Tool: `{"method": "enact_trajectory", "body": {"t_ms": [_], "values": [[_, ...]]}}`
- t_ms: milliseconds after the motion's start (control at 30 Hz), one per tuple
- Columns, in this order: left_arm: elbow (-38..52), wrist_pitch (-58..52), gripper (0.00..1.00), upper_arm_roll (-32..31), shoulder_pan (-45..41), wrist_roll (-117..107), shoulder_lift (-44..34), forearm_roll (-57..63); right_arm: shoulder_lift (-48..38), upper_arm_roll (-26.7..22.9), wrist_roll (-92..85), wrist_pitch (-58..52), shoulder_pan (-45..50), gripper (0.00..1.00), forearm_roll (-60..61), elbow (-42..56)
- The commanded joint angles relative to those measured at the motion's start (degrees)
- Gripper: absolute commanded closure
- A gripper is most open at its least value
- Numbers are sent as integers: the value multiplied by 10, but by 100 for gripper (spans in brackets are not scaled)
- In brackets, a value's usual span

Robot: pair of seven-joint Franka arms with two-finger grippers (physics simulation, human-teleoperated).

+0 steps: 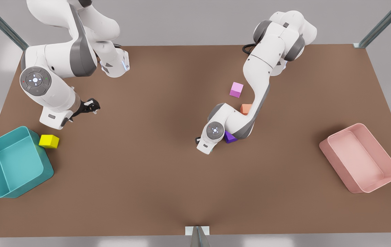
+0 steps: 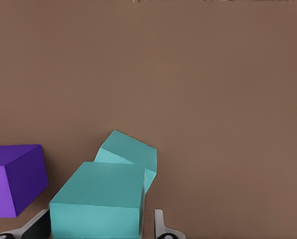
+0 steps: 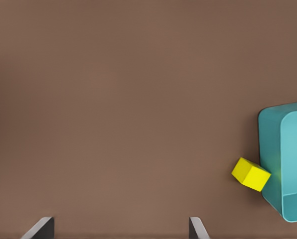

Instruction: Stack the two blue cubes on top of each other

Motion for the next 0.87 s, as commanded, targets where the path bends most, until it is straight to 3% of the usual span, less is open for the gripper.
{"method": "enact_trajectory", "body": {"t_ms": [0,333,467,500,533,567,600,667,700,833], "values": [[1,1,0,0,1,-33,-1,0,0,0,-12,-1,0,0,1,0],[1,-16,0,0,12,-34,-20,-1,0,0,-13,0,-2,0,0,2],[30,-77,0,0,11,-35,-32,-2,1,-1,-14,1,-3,0,-1,6],[55,-142,0,2,18,-29,-44,2,1,-1,-14,2,-3,0,-1,6],[135,-302,0,3,67,62,-61,5,1,-1,-14,1,-3,0,1,6],[177,-420,0,3,133,241,-133,40,1,-1,-14,1,-5,0,1,6],[175,-455,0,3,183,374,-175,63,1,-2,-14,1,-5,0,1,6],[153,-483,0,-1,225,437,-213,98,1,-2,-14,1,-5,0,1,6],[8,-394,0,-1,260,506,-314,99,1,-2,-14,1,-5,0,1,6],[35,-436,0,23,265,537,-318,96,1,-2,-14,1,-5,0,1,6]]}}
